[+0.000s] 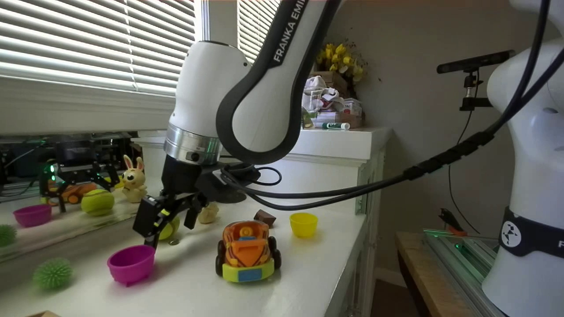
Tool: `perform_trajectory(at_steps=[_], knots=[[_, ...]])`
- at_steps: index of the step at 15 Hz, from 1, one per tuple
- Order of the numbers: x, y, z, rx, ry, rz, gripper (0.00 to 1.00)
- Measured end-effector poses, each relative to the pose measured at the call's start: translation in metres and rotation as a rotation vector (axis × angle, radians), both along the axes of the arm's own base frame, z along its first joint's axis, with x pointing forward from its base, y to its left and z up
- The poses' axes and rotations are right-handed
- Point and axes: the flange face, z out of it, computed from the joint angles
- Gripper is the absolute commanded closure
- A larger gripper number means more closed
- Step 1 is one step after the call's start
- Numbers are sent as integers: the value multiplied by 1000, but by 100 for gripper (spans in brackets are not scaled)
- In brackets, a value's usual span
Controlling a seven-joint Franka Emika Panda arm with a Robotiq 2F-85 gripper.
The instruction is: Put the glass item into the purple bowl
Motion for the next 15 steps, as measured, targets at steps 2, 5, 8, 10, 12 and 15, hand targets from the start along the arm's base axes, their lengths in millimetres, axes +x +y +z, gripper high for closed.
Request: perform_trajectory(at_steps=[2,5,8,10,12,15], knots=[[2,-1,-1,-4,-1,-1,0],[5,-1,-2,-8,-4,-3,14],[6,1,-3,-9,-4,-5,28],[6,2,-4,-7,-3,-6,31],[6,3,-4,-7,-3,-6,31],[6,4,-4,-8,-3,-10,33]])
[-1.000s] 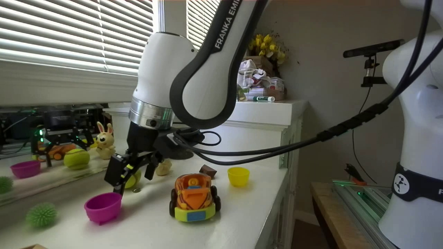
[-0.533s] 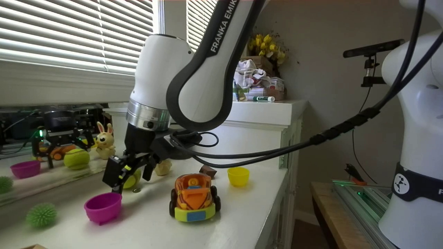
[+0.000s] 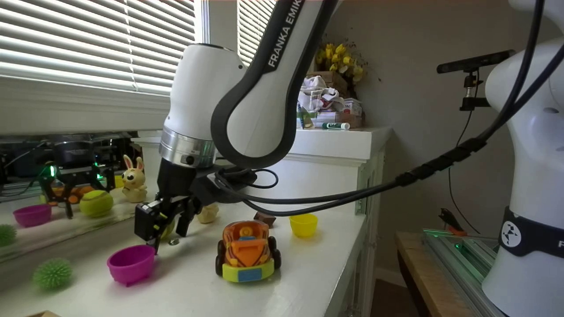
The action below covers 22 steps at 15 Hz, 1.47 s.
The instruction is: Put the glass item into the purple bowl
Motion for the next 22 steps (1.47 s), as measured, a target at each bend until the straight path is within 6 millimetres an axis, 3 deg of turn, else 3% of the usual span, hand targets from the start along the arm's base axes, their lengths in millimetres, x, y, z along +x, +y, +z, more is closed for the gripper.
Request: perform_trajectory(at_steps=[2,4,5,7,9,10,11,12,13,14,17,19,20,22], knots=[[0,0,0,-1,-1,-5,43],[0,0,1,-3,-3,-9,67],[1,-2,2,-4,-4,-13,67],[1,-2,3,-4,-7,-19,80],[1,-4,4,-6,-10,-29,85],[1,-5,4,-7,-10,-32,78],[2,-5,5,-8,-11,-33,87],[2,-4,5,-7,-11,-34,79],[1,-3,5,-8,-8,-36,78],[2,-2,5,-10,-4,-39,62],[3,2,6,-25,23,-42,41],[3,4,6,-38,42,-47,40],[3,6,6,-45,50,-45,48],[1,9,6,-55,63,-39,51]])
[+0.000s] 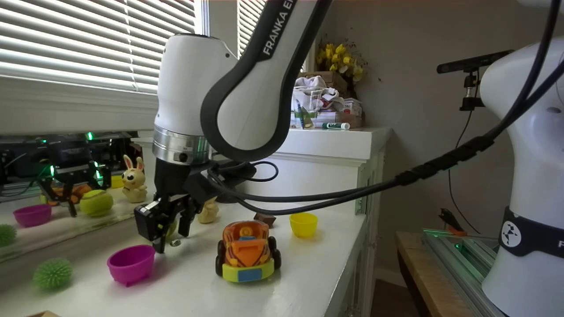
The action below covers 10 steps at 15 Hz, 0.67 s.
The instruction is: Put the glass item into the purple bowl
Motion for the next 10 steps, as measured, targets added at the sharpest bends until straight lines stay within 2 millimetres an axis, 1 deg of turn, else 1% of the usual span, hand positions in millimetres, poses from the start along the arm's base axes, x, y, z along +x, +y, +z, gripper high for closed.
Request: perform_trajectory(at_steps=[1,2,3,5,8,10], knots=[[0,2,1,-3,4,2,60],[-1,4,1,-5,7,6,75],[-1,7,2,-7,13,9,78],[-2,10,3,-10,19,14,94],[-2,14,4,-13,25,19,92],[-2,14,4,-13,26,18,92]])
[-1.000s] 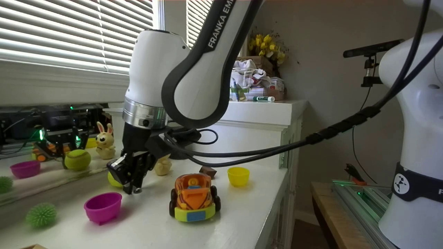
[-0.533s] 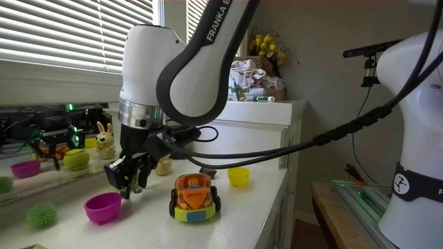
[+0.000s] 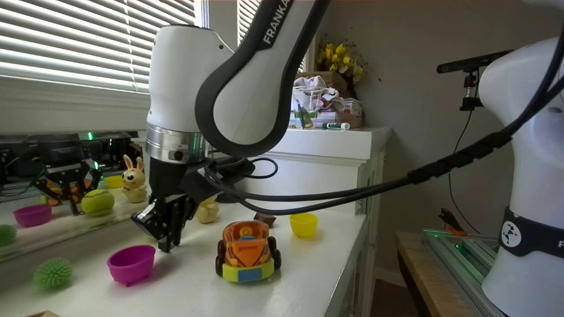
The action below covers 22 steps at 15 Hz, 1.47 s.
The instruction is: Put the glass item into the purple bowl
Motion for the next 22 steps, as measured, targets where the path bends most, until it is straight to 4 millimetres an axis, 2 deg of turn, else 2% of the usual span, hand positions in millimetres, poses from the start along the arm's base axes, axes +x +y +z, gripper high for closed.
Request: perform_trajectory(at_steps=[9,12,18,22], knots=[[0,3,4,2,-6,6,95],[-1,13,21,4,-23,19,95],[-7,39,67,15,-47,45,95],[-18,57,75,31,-40,77,95]])
